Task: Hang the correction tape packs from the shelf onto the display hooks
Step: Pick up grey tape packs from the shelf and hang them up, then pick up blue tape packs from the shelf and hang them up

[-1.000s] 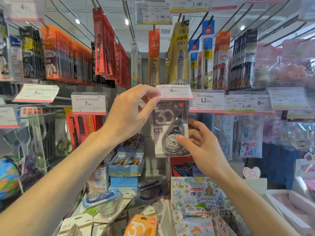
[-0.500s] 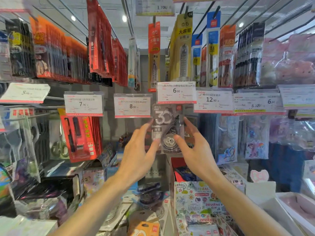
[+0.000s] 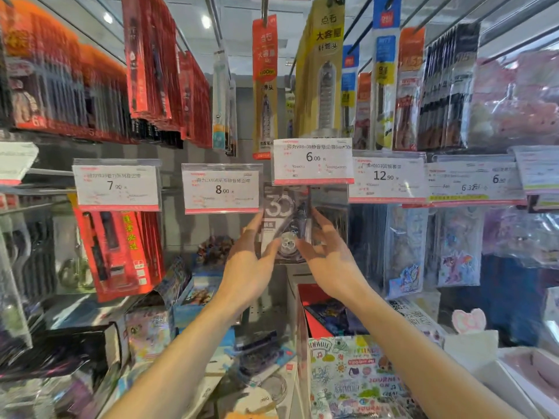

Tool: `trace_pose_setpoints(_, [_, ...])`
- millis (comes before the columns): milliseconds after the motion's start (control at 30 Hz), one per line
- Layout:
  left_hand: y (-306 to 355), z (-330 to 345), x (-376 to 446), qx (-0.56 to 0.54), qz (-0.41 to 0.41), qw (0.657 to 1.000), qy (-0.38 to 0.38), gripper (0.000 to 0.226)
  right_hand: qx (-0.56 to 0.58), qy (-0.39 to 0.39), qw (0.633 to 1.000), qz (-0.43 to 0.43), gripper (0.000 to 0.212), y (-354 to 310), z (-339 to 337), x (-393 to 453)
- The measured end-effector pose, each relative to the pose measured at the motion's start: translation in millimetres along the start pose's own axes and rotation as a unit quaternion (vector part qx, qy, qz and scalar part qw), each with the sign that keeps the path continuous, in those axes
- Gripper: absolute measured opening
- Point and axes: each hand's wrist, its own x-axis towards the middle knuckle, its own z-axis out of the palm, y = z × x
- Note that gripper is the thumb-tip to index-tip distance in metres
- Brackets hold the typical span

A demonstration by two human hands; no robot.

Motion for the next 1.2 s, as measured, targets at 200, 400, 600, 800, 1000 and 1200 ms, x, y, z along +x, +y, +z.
trace_pose_setpoints(200, [9.3,-19.9,-27.3,-0.015,-0.031,0.999,0.022,0.036,0.042,-0.002,0.999,0.008,0.029,-4.9,-29.2,-31.3])
trace_pose_setpoints(400, [35.4,-41.4,-82.9,-0.078,-0.046,0.994,0.062,0.012,0.14,-0.001,0.99,0.032,0.012,-15.5,-59.6,-83.6])
trace_pose_setpoints(600, [50.9,-53.9,-133.5,-0.126,-0.048,0.99,0.048,0.01,0.187,-0.021,0.981,0.046,0.01,-15.4,-67.1,-130.1])
trace_pose_setpoints(800, [38.2,-75.0,-152.5,-0.14,-0.044,0.989,0.025,0.009,0.181,-0.034,0.981,0.055,0.011,-22.6,-44.1,-155.7])
trace_pose_setpoints(1000, [4.0,-120.0,-162.0,-0.153,-0.052,0.987,-0.004,0.027,0.173,-0.015,0.983,0.065,0.01,-36.4,8.4,-167.8])
trace_pose_setpoints(1200, [-53.7,-180.8,-156.2,-0.153,-0.085,0.984,-0.045,0.011,0.134,0.01,0.987,0.082,0.008,-43.1,82.5,-175.9])
